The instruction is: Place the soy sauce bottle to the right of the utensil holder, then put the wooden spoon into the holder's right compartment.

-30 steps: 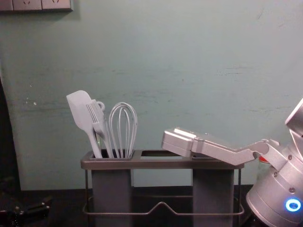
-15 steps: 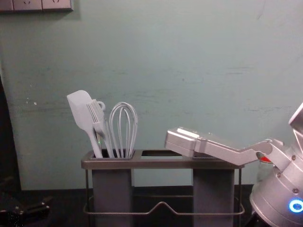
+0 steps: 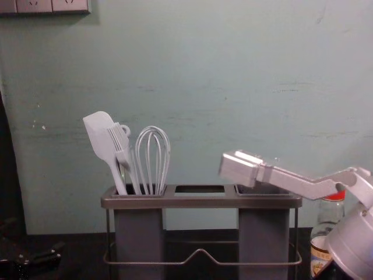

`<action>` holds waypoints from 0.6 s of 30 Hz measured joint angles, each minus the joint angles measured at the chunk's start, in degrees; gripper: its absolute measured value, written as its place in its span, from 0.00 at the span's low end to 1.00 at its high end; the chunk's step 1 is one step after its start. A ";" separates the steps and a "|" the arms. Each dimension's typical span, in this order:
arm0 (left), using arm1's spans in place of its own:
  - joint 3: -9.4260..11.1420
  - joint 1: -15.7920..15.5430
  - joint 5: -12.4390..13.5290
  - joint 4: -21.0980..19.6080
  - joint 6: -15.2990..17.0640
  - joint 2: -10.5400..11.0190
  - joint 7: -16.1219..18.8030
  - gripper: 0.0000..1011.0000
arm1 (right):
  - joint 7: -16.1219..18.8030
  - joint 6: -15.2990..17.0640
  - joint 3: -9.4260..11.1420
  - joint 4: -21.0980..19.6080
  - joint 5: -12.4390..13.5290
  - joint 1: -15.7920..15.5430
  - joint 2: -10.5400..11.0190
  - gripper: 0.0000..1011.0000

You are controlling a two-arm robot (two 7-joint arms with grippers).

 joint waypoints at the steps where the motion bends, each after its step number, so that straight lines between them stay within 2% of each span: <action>1: 0.00 0.00 0.00 0.00 0.00 0.00 0.00 1.00 | -0.10 -0.07 0.34 -0.41 -0.06 -0.29 0.10 0.83; 9: 0.00 -0.01 0.00 0.00 0.00 0.00 0.00 1.00 | -1.30 -0.62 3.31 -5.28 -0.46 -2.88 1.16 0.83; 18: 0.00 0.00 0.00 0.00 0.00 0.00 0.00 1.00 | -3.95 -3.75 8.40 -14.85 -1.26 -7.44 3.06 0.83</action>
